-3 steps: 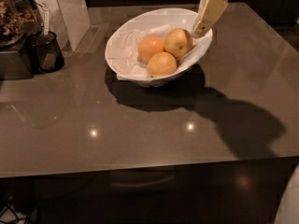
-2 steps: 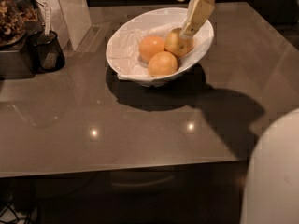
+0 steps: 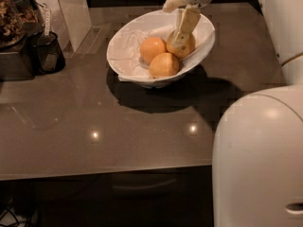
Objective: Pick orange from white bowl
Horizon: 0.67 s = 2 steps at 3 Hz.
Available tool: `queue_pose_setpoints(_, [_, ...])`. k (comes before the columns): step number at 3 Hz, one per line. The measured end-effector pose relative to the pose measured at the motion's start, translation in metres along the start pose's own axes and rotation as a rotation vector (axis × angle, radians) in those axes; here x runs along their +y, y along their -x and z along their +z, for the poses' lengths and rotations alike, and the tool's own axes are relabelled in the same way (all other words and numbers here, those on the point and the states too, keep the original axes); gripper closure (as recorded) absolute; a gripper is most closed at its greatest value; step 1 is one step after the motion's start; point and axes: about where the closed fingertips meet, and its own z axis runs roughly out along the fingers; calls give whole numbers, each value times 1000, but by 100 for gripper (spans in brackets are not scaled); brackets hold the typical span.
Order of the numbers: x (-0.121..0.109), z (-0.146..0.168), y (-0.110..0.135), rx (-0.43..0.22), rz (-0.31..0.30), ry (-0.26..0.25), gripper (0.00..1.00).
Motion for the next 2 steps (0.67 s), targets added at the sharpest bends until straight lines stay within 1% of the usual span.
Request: queue_pose_setpoints(2, [-7,22,-14,18,-4,28,24])
